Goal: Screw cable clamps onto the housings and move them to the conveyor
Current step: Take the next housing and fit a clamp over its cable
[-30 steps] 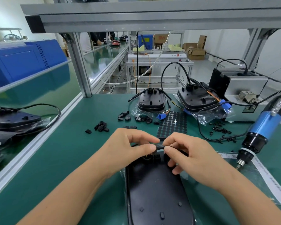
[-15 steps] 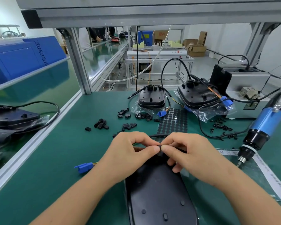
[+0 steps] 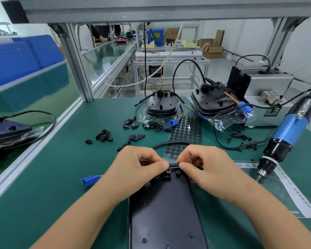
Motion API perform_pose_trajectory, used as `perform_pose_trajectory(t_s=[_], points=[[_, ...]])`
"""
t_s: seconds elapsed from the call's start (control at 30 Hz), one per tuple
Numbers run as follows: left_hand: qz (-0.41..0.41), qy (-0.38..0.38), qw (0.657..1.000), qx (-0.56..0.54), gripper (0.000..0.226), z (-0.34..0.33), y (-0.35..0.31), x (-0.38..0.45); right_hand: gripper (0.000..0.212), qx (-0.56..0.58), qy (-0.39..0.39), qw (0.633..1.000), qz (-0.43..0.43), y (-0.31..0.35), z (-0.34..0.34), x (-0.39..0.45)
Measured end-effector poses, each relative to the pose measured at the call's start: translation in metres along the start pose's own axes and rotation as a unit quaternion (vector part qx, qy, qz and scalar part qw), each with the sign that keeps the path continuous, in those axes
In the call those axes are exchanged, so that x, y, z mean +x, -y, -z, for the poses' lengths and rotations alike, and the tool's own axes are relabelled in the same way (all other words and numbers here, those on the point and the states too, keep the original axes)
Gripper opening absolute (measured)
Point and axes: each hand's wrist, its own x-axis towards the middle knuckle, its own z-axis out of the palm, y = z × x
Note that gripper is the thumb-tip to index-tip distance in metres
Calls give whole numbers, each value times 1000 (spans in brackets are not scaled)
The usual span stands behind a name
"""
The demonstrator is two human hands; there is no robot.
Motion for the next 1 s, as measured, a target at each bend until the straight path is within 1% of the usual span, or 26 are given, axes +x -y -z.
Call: perform_pose_trajectory(t_s=[0.17, 0.27, 0.37, 0.43, 0.5, 0.53, 0.6, 0.67, 0.7, 0.77, 0.8, 0.83, 0.9, 0.97, 1.0], points=[[-33, 27, 999, 17, 3, 1, 3, 1, 10, -11, 16, 1000, 9, -1, 3, -7], [-51, 46, 996, 56, 10, 1, 5, 1, 8, -15, 0, 1000, 15, -2, 1, -13], [-61, 57, 994, 72, 8, 2, 5, 2, 9, -8, -16, 1000, 24, -2, -1, -18], [-51, 70, 995, 40, 1, 4, 1, 2, 8, 12, -48, 999, 23, -3, 0, -20], [-38, 85, 996, 14, 15, 5, -7, 5, 7, 46, -95, 994, 6, -6, 7, -22], [-33, 97, 995, 18, 21, 5, -12, 7, 9, 66, -119, 991, -5, -7, 11, -22], [-25, 127, 991, 42, 26, 3, -24, 16, 9, 93, -169, 981, -23, -13, 22, -24], [-33, 133, 988, 73, 21, -5, -38, 32, 9, 100, -258, 960, -47, -24, 33, -27], [-40, 123, 988, 82, 16, -13, -47, 42, 11, 103, -316, 941, -67, -31, 39, -29], [-59, 108, 988, 95, 12, -36, -65, 66, 15, 112, -426, 891, -114, -44, 48, -34], [-71, 108, 985, 111, 11, -51, -74, 79, 17, 117, -467, 866, -135, -48, 51, -35], [-83, 115, 981, 136, 11, -68, -82, 91, 18, 125, -497, 845, -154, -52, 53, -36], [-102, 138, 965, 199, 13, -103, -92, 113, 17, 148, -526, 817, -183, -58, 54, -36], [-130, 138, 935, 300, 15, -134, -95, 133, 17, 160, -534, 804, -206, -64, 54, -35], [-144, 129, 915, 355, 16, -146, -95, 141, 16, 161, -535, 801, -216, -67, 54, -34]])
